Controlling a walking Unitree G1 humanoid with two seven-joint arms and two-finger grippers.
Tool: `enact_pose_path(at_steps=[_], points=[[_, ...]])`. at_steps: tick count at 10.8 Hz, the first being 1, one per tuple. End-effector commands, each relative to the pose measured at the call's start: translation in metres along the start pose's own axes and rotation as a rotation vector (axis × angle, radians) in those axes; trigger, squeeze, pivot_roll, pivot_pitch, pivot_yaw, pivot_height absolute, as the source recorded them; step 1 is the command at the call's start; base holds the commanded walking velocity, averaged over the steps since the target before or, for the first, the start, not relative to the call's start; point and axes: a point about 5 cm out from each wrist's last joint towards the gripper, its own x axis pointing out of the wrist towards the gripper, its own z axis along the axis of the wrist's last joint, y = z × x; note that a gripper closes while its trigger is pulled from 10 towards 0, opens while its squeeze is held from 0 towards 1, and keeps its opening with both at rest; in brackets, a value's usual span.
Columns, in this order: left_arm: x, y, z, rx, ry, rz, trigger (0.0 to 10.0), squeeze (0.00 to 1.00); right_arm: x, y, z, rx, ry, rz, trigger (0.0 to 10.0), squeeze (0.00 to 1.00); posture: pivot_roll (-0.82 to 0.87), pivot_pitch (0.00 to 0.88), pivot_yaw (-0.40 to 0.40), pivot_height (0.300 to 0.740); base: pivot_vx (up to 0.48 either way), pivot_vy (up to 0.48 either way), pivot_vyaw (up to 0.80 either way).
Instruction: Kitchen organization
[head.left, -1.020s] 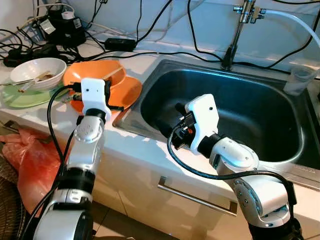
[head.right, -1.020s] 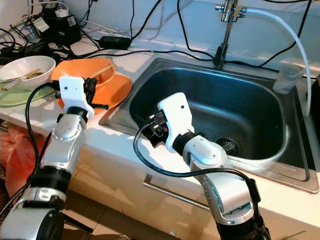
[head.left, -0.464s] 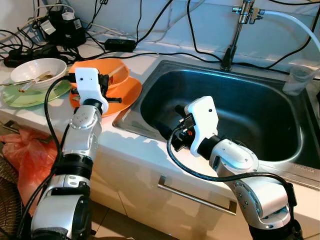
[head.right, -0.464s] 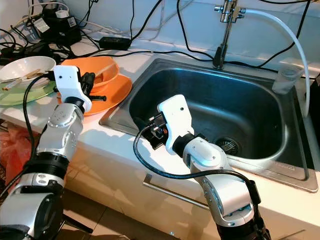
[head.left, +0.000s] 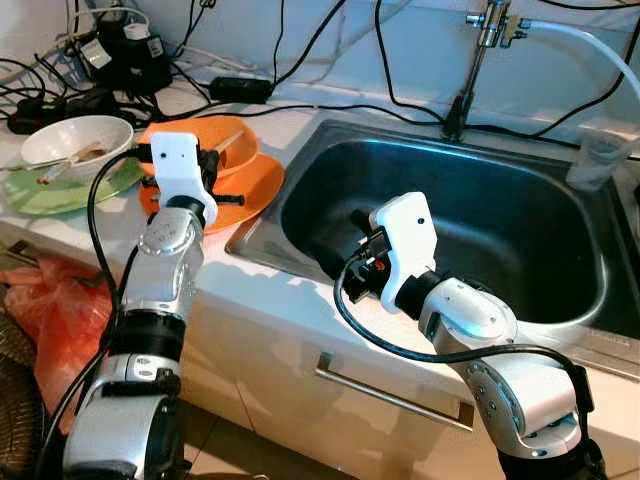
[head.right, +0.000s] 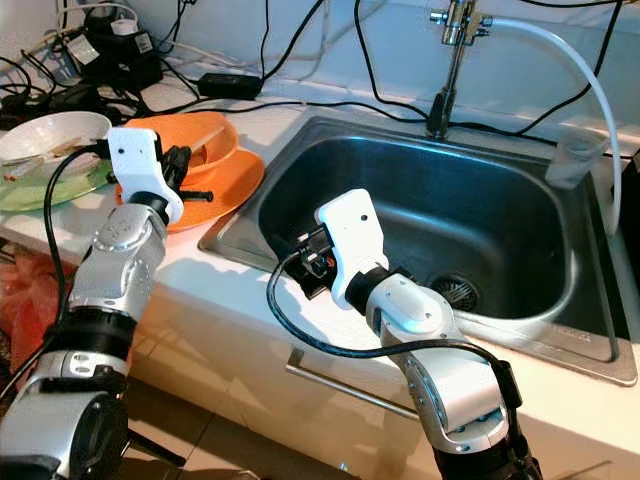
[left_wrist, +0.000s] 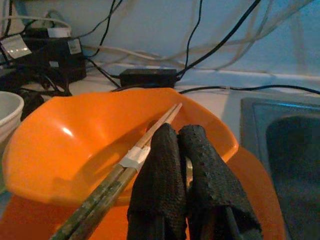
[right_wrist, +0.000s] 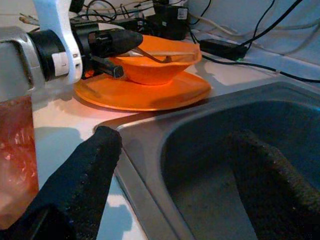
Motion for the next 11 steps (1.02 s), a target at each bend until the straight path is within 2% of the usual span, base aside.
enact_pose_path(at_steps=[1,4,7,8,9,10,11], points=[[-0.003,-0.004,-0.011,-0.021,0.063,-0.012,0.0,0.0,0.0,0.0,0.004,-0.008,-0.014,0.004,10.0,0.0,-0.07,0.0,0.012,0.74,0.0,0.0,0.0],[0.0,-0.004,0.014,-0.06,0.016,0.008,0.0,0.0,0.001,-0.001,0.004,-0.01,-0.017,0.003,10.0,0.0,-0.07,0.0,0.013,0.74,0.0,0.0,0.0],[-0.001,0.001,0.019,-0.059,-0.008,0.052,0.0,0.0,0.002,-0.001,0.005,-0.012,-0.017,0.003,10.0,0.0,-0.07,0.0,0.014,0.74,0.0,0.0,0.0],[-0.002,0.0,0.02,-0.052,-0.009,0.047,0.5,0.0,0.002,-0.001,0.004,-0.012,-0.017,0.003,10.0,0.0,-0.07,0.0,0.012,0.74,0.0,0.0,0.0],[-0.002,-0.001,0.019,-0.045,-0.001,0.04,2.7,0.0,0.002,-0.001,0.004,-0.013,-0.017,0.004,10.0,0.0,-0.07,0.0,0.012,0.74,0.0,0.0,0.0],[-0.002,-0.002,0.016,-0.039,0.014,0.037,8.5,0.0,0.002,-0.001,0.004,-0.013,-0.017,0.004,10.0,0.0,-0.07,0.0,0.014,0.74,0.0,0.0,0.0],[-0.002,-0.003,0.012,-0.029,0.034,0.035,10.0,0.0,0.002,-0.001,0.004,-0.013,-0.017,0.002,10.0,0.0,-0.07,0.0,0.014,0.74,0.0,0.0,0.0]])
